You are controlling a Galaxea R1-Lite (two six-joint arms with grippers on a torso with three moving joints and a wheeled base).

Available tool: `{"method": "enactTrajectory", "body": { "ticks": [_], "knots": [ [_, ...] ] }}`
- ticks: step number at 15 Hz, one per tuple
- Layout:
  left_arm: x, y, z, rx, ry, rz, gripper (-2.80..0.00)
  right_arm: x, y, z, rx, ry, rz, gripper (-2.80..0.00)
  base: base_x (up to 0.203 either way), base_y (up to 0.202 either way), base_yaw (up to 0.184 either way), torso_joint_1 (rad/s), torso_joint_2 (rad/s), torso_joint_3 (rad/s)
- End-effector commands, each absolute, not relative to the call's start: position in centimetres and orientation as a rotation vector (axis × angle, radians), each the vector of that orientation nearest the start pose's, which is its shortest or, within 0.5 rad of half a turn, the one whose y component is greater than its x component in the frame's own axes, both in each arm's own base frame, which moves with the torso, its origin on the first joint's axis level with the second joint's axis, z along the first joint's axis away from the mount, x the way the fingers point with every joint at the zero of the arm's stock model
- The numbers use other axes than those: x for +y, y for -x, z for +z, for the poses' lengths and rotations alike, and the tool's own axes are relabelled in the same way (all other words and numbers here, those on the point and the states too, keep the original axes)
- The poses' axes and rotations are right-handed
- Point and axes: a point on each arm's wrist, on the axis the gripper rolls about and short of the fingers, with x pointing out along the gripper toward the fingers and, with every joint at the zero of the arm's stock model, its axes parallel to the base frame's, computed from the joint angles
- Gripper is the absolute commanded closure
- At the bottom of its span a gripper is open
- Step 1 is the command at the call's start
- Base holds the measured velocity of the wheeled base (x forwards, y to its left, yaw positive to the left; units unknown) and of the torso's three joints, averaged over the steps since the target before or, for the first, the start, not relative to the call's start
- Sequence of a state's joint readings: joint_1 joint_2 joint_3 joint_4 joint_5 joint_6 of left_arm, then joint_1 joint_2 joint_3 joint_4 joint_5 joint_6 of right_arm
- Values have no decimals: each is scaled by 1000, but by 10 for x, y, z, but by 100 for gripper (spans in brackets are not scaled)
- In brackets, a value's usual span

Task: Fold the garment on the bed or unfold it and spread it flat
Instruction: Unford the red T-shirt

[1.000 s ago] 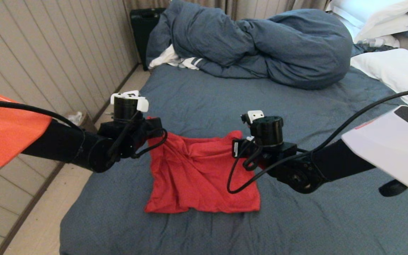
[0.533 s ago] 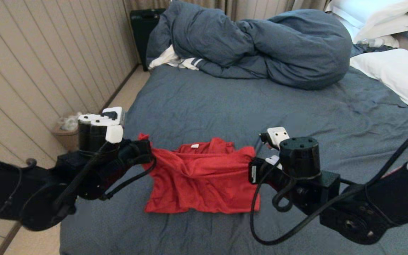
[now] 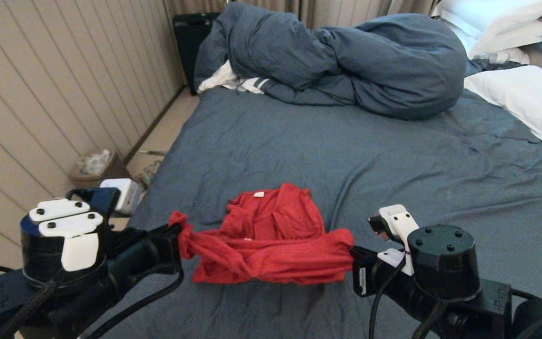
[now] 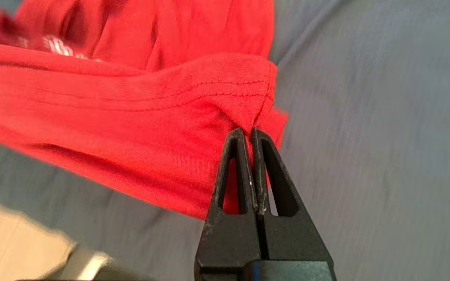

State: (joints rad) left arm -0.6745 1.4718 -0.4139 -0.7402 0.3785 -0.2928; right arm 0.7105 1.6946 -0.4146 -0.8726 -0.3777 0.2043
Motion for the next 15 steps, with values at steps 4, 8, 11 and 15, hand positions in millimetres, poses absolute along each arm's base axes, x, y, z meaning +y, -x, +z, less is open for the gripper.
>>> {"method": "enactTrajectory", "body": {
  "ticks": [4, 8, 11, 15],
  "knots": [
    [-105, -142, 153, 288, 145, -265, 0, 157, -171, 101, 427, 43, 344, 0, 0, 0, 0, 0, 0, 0],
    [-97, -128, 147, 296, 134, -277, 0, 153, -151, 99, 436, 69, 379, 0, 0, 0, 0, 0, 0, 0],
    [-89, -118, 149, 284, 141, -280, 0, 149, -143, 101, 431, 79, 395, 0, 0, 0, 0, 0, 0, 0],
    [-79, -102, 151, 348, 120, -339, 0, 150, -139, 101, 427, 98, 416, 0, 0, 0, 0, 0, 0, 0]
  ]
}}
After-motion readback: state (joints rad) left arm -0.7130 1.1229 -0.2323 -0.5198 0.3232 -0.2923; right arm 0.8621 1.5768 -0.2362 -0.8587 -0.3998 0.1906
